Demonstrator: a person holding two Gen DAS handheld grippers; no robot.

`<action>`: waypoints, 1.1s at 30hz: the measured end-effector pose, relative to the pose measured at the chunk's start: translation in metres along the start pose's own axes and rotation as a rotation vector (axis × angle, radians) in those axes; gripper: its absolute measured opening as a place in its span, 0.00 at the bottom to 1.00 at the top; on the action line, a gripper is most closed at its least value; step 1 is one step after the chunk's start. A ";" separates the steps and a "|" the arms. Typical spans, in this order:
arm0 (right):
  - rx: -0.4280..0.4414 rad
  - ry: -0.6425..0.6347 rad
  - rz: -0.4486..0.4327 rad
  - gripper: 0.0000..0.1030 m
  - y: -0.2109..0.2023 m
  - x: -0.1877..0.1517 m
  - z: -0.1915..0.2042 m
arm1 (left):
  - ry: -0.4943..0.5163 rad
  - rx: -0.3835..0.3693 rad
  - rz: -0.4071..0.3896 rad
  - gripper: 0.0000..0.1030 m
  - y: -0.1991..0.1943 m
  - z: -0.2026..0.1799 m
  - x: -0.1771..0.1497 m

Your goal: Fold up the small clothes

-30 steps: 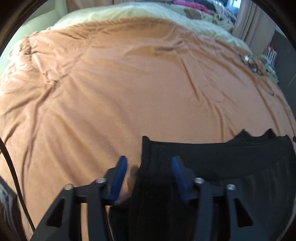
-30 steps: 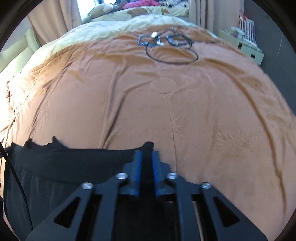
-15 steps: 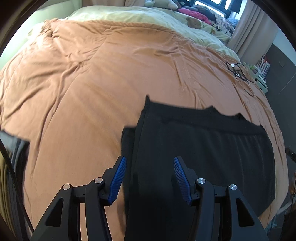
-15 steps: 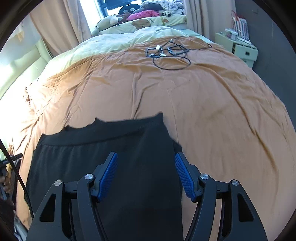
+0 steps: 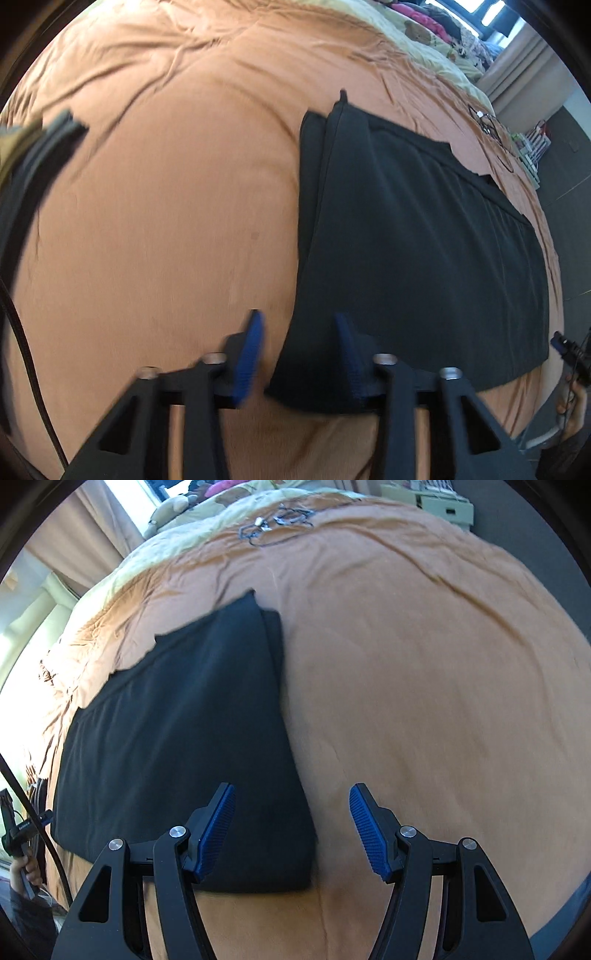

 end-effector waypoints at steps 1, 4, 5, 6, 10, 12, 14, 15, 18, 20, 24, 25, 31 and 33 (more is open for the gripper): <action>0.005 0.008 0.007 0.61 -0.002 -0.004 -0.002 | -0.013 -0.003 0.015 0.24 0.000 0.003 -0.008; 0.019 0.044 0.027 0.61 -0.005 -0.016 -0.009 | -0.062 -0.004 0.015 0.24 -0.008 0.011 -0.021; 0.039 0.067 0.035 0.61 -0.006 -0.020 -0.010 | -0.085 -0.007 0.014 0.30 -0.011 0.013 -0.024; 0.059 0.085 0.041 0.58 -0.006 -0.023 -0.010 | -0.115 -0.013 0.016 0.34 -0.013 0.016 -0.027; 0.159 0.191 0.055 0.50 -0.004 -0.036 -0.011 | -0.256 -0.105 0.038 0.48 -0.014 0.018 -0.040; 0.197 0.240 0.049 0.50 -0.001 -0.033 -0.012 | -0.299 -0.125 0.032 0.48 -0.013 0.018 -0.040; 0.244 0.286 0.045 0.50 0.002 -0.029 -0.011 | -0.334 -0.154 0.019 0.56 -0.012 0.015 -0.037; 0.262 0.308 0.045 0.50 0.005 -0.029 -0.011 | -0.353 -0.170 0.017 0.57 -0.012 0.014 -0.035; 0.270 0.351 0.040 0.48 0.013 -0.025 -0.017 | -0.417 -0.207 0.013 0.59 -0.005 0.008 -0.032; 0.275 0.380 0.028 0.28 0.014 -0.021 -0.021 | -0.414 -0.198 0.010 0.54 -0.005 0.005 -0.032; 0.288 0.422 -0.013 0.14 0.008 -0.021 -0.025 | -0.416 -0.170 0.010 0.19 -0.011 0.009 -0.039; 0.284 0.416 -0.031 0.13 0.004 -0.024 -0.019 | -0.418 -0.179 -0.003 0.16 -0.015 0.010 -0.038; 0.282 0.382 -0.099 0.11 -0.022 -0.028 -0.005 | -0.406 -0.219 -0.065 0.13 -0.049 0.006 -0.032; 0.284 0.374 -0.111 0.11 -0.032 -0.030 -0.002 | -0.399 -0.220 -0.070 0.13 -0.057 0.003 -0.036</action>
Point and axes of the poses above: each gripper's, at about its wrist camera, not at the fingertips, and y roughly the way its jaws point, z to its left, x to its top, the point moved 10 cm from there along y, roughly the way its jaws point, and after that the axes turned 12 degrees about -z, right-handed, at the moved point
